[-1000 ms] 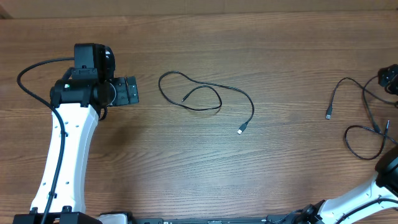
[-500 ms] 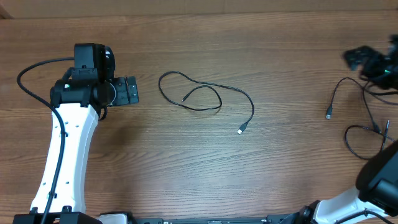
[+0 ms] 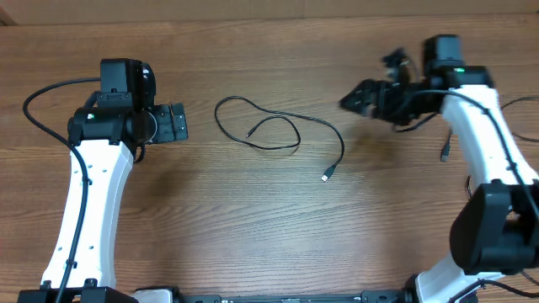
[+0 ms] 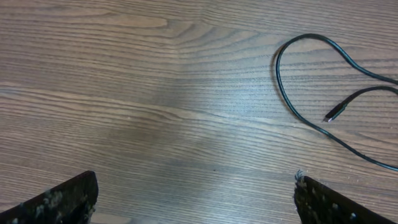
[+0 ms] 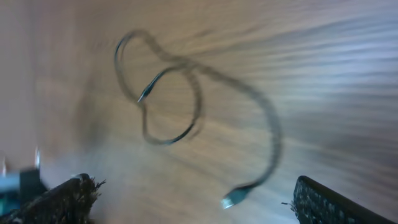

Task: Untangle cables
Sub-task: 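Move the right gripper back to the center cable and grasp it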

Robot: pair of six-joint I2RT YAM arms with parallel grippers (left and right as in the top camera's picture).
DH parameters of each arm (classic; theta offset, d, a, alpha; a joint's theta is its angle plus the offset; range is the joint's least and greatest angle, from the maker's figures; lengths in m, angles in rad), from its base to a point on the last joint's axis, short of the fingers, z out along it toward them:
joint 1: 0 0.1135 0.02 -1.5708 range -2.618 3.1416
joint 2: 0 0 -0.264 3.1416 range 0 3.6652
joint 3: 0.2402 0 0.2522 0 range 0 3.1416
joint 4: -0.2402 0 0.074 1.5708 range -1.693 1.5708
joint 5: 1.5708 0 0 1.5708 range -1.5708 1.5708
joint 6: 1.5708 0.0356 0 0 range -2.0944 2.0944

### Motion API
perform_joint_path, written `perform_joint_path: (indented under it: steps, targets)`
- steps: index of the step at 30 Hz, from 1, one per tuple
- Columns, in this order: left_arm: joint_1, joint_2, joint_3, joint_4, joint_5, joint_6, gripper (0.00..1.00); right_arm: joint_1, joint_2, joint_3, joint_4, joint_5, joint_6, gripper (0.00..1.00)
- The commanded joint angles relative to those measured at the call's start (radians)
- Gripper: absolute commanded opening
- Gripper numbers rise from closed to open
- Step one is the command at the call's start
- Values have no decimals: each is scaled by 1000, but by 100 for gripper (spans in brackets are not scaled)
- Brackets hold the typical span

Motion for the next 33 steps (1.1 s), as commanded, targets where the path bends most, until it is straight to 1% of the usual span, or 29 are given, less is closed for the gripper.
perform_joint_path:
  steps: [1,3,4,5,8,11,15,19,22,25,30,33]
  targets:
    - [10,-17,0,0,8,15,99,108,-12,2,-5,-12,96,100]
    - [10,-17,0,0,8,15,100,161,-11,-4,-2,32,185,100]
    - [10,-17,0,0,8,15,100,192,-11,-5,-1,87,246,100]
    - [10,-17,0,0,8,15,99,235,-11,-5,4,193,343,100]
    - [10,-17,0,0,8,15,99,320,-11,-8,30,366,533,100]
    - [10,-17,0,0,8,15,100,380,-11,-8,53,444,725,100]
    - [10,-17,0,0,8,15,100,448,-11,-8,107,468,917,100]
    - [10,-17,0,0,8,15,100,492,-10,-8,145,510,1032,100]
    - [10,-17,0,0,8,15,100,518,-10,-9,147,574,1118,100]
    - [10,-17,0,0,8,15,100,532,-10,-12,148,590,1192,100]
    - [10,-17,0,0,8,15,100,549,-10,-50,180,591,1273,100]
    - [10,-17,0,0,8,15,100,551,-10,-125,277,589,1275,100]
